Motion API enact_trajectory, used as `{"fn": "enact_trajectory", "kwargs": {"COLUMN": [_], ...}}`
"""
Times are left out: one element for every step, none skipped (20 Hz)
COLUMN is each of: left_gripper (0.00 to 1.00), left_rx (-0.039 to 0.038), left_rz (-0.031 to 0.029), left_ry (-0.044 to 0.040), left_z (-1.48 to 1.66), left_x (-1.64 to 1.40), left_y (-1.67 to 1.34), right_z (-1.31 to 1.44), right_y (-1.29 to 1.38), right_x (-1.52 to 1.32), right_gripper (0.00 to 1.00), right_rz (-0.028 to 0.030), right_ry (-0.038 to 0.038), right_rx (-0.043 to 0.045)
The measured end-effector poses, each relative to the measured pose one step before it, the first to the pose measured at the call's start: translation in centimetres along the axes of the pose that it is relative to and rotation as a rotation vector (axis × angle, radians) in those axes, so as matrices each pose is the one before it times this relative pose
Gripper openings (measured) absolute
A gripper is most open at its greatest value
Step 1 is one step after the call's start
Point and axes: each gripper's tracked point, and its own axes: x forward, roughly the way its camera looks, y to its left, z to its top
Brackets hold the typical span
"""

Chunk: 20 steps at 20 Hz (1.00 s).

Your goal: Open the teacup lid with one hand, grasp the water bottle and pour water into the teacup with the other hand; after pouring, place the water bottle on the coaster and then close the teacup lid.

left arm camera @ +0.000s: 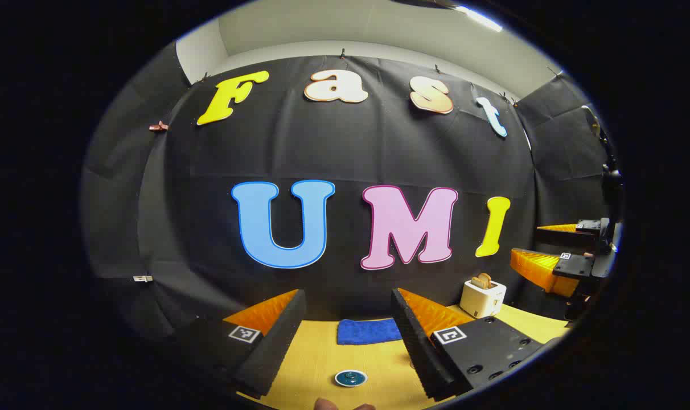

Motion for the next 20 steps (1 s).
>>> {"fn": "enact_trajectory", "kwargs": {"left_gripper": [0.94, 0.94, 0.94, 0.95, 0.95, 0.95, 0.95, 0.95, 0.95, 0.94, 0.94, 0.94, 0.94, 0.94, 0.94, 0.95, 0.94, 0.94, 0.94, 0.94], "left_rx": [-0.00110, -0.00058, 0.00000, 0.00027, 0.00073, 0.00077, 0.00286, 0.00233, 0.00123, -0.00035, -0.00037, 0.00085, 0.00186, 0.00138, 0.00035, -0.00091, -0.00105, 0.00088, 0.00325, 0.00469], "left_rz": [0.00236, 0.00209, 0.00208, 0.00229, 0.00162, 0.00067, 0.00173, 0.00134, 0.00177, 0.00015, 0.00021, 0.00010, 0.00064, 0.00036, 0.00034, -0.00027, 0.00013, 0.00042, 0.00157, 0.00011], "left_ry": [0.00364, 0.00168, 0.00047, 0.00043, -0.00005, 0.00103, 0.00055, 0.00167, 0.00092, -0.00114, -0.00136, -0.00042, 0.00018, 0.00048, 0.00244, 0.00305, 0.00344, 0.00538, 0.00493, 0.00391], "left_z": [-0.077, -0.118, 0.073, -0.006, 0.087, -0.238, -0.091, 0.058, -0.108, -0.055, 0.138, -0.103, -0.074, -0.177, -0.023, -0.266, -0.227, -0.455, -0.302, -0.668], "left_x": [-0.004, 0.053, 0.099, -0.027, 0.096, 0.126, 0.037, 0.092, 0.055, 0.064, 0.098, -0.023, 0.017, 0.127, 0.102, 0.066, 0.123, 0.194, 0.333, 0.323], "left_y": [0.004, 0.000, 0.045, 0.079, 0.017, -0.109, 0.030, 0.035, -0.042, -0.123, -0.014, -0.021, -0.020, -0.008, 0.011, -0.073, 0.000, 0.031, 0.054, 0.066], "right_z": [0.071, -0.041, -0.065, -0.054, -0.022, -0.028, -0.016, -0.021, 0.000, -0.061, -0.092, -0.041, 0.001, -0.162, -0.110, -0.153, -0.393, -0.458, -0.525, -0.626], "right_y": [0.179, 0.085, 0.032, 0.190, 0.093, 0.025, -0.049, 0.058, 0.028, 0.015, 0.006, -0.027, 0.007, -0.020, 0.008, 0.111, 0.112, 0.083, 0.151, 0.124], "right_x": [0.003, 0.041, 0.089, 0.027, 0.015, 0.081, 0.052, 0.024, 0.065, 0.110, 0.060, 0.056, 0.131, 0.079, 0.085, 0.200, 0.209, 0.264, 0.228, 0.272], "right_gripper": [0.96, 0.96, 0.96, 0.96, 0.96, 0.96, 0.96, 0.96, 0.96, 0.96, 0.96, 0.98, 0.98, 0.98, 0.98, 0.96, 0.96, 0.96, 0.96, 0.96], "right_rz": [0.00357, 0.00316, 0.00259, 0.00504, 0.00458, 0.00156, 0.00100, 0.00228, 0.00165, 0.00253, 0.00037, 0.00170, 0.00018, 0.00210, 0.00146, 0.00503, 0.00427, 0.00226, 0.00360, 0.00179], "right_ry": [-0.00182, -0.00185, -0.00114, 0.00086, -0.00002, -0.00059, -0.00104, -0.00132, -0.00011, 0.00055, 0.00119, -0.00023, 0.00009, 0.00043, 0.00156, 0.00340, 0.00356, 0.00568, 0.00545, 0.00246], "right_rx": [0.00037, -0.00125, 0.00026, 0.00333, 0.00615, 0.00335, 0.00006, -0.00066, 0.00051, 0.00073, -0.00040, 0.00030, -0.00015, -0.00005, -0.00010, 0.00075, 0.00037, 0.00043, 0.00259, 0.00020]}}
